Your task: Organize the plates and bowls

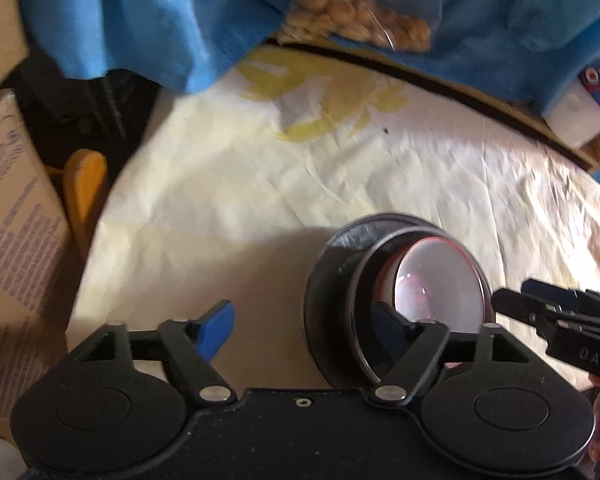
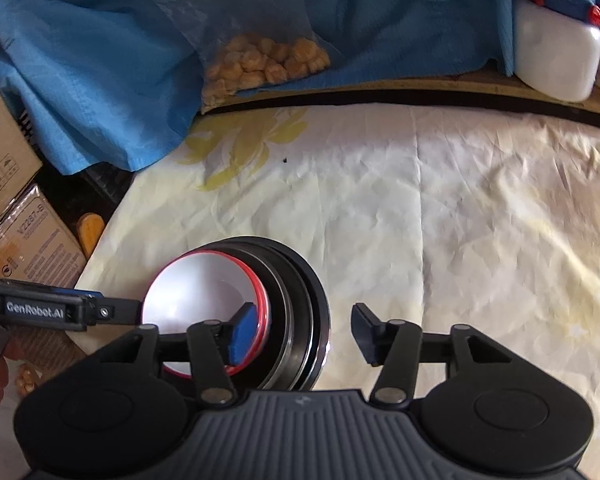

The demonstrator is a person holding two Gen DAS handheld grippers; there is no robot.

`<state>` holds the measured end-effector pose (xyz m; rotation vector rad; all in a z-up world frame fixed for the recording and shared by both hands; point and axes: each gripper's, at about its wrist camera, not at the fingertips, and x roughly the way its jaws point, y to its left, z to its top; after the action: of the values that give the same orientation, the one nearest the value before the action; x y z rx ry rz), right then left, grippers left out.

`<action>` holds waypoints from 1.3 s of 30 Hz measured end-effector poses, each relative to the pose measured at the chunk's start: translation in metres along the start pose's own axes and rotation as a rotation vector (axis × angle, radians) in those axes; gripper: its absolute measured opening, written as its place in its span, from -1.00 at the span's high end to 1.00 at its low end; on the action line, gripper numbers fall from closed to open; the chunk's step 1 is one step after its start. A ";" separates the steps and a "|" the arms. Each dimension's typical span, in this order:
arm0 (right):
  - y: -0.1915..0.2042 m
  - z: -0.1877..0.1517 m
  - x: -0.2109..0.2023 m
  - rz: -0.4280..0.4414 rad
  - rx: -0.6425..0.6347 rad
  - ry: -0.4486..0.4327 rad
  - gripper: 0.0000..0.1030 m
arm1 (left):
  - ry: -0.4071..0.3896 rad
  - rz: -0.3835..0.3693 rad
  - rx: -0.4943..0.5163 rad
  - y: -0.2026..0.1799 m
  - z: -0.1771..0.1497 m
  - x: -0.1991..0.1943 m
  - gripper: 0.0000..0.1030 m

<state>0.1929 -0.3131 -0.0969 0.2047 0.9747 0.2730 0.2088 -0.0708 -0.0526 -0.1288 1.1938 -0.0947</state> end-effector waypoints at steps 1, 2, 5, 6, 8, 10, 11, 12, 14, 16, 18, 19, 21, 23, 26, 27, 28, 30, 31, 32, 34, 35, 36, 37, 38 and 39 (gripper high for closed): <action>-0.001 0.000 -0.002 0.008 -0.007 -0.007 -0.26 | -0.014 0.008 -0.011 -0.001 -0.001 -0.003 -0.67; -0.002 0.000 -0.004 0.014 -0.012 -0.012 -0.29 | -0.026 0.017 -0.020 -0.002 -0.002 -0.006 -0.70; -0.007 0.000 -0.010 0.033 -0.026 -0.032 -0.46 | -0.059 0.037 -0.045 -0.005 -0.005 -0.013 -0.79; -0.009 0.000 -0.012 0.039 -0.029 -0.039 -0.57 | -0.067 0.044 -0.053 -0.006 -0.006 -0.015 -0.83; -0.013 0.000 -0.017 0.043 -0.028 -0.061 -0.82 | -0.091 0.054 -0.070 -0.009 -0.008 -0.020 -0.90; -0.016 0.001 -0.023 0.049 -0.029 -0.079 -0.95 | -0.115 0.053 -0.087 -0.011 -0.010 -0.025 -0.96; -0.017 0.001 -0.027 0.052 -0.026 -0.089 -0.99 | -0.123 0.052 -0.094 -0.012 -0.011 -0.026 -0.97; -0.018 0.002 -0.030 0.053 -0.024 -0.100 -0.99 | -0.132 0.052 -0.100 -0.013 -0.012 -0.027 -0.98; -0.020 0.002 -0.037 0.053 -0.021 -0.125 -1.00 | -0.151 0.052 -0.101 -0.015 -0.014 -0.031 -0.98; -0.020 0.000 -0.043 0.044 -0.017 -0.155 -1.00 | -0.171 0.052 -0.101 -0.016 -0.017 -0.034 -0.98; -0.019 -0.003 -0.049 0.036 -0.016 -0.182 -1.00 | -0.184 0.046 -0.104 -0.015 -0.020 -0.037 -0.98; -0.019 -0.005 -0.052 0.032 -0.013 -0.195 -1.00 | -0.197 0.036 -0.106 -0.014 -0.023 -0.039 -0.98; -0.018 -0.012 -0.059 0.024 -0.012 -0.226 -1.00 | -0.225 0.026 -0.106 -0.011 -0.028 -0.043 -0.98; -0.017 -0.020 -0.066 0.009 -0.008 -0.258 -1.00 | -0.255 0.020 -0.097 -0.007 -0.034 -0.048 -0.98; -0.014 -0.034 -0.077 -0.021 0.018 -0.300 -1.00 | -0.269 0.016 -0.082 -0.001 -0.042 -0.054 -0.98; -0.013 -0.039 -0.080 -0.027 0.027 -0.311 -1.00 | -0.275 0.010 -0.071 0.001 -0.046 -0.057 -0.98; -0.010 -0.044 -0.083 -0.032 0.035 -0.321 -1.00 | -0.282 0.005 -0.057 0.003 -0.049 -0.059 -0.98; -0.003 -0.053 -0.087 -0.049 0.043 -0.334 -1.00 | -0.303 0.000 -0.025 0.007 -0.057 -0.065 -0.98; 0.001 -0.059 -0.089 -0.064 0.049 -0.339 -1.00 | -0.309 -0.002 -0.004 0.009 -0.062 -0.067 -0.98; 0.005 -0.064 -0.092 -0.076 0.057 -0.343 -1.00 | -0.312 -0.004 0.015 0.011 -0.066 -0.068 -0.98; 0.011 -0.075 -0.097 -0.088 0.069 -0.353 -1.00 | -0.322 -0.006 0.046 0.015 -0.075 -0.071 -0.98; 0.015 -0.081 -0.099 -0.098 0.071 -0.358 -1.00 | -0.325 -0.006 0.056 0.017 -0.079 -0.072 -0.98; 0.019 -0.086 -0.101 -0.109 0.070 -0.361 -1.00 | -0.327 -0.006 0.065 0.019 -0.084 -0.073 -0.98; 0.023 -0.091 -0.103 -0.122 0.067 -0.363 -1.00 | -0.327 -0.008 0.073 0.021 -0.089 -0.073 -0.98; 0.026 -0.097 -0.105 -0.135 0.063 -0.366 -1.00 | -0.327 -0.007 0.080 0.023 -0.093 -0.074 -0.98; 0.028 -0.102 -0.107 -0.146 0.060 -0.368 -1.00 | -0.327 -0.005 0.087 0.024 -0.097 -0.073 -0.98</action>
<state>0.0469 -0.3154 -0.0603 0.2283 0.6291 0.0676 0.0922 -0.0416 -0.0241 -0.0677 0.8621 -0.1247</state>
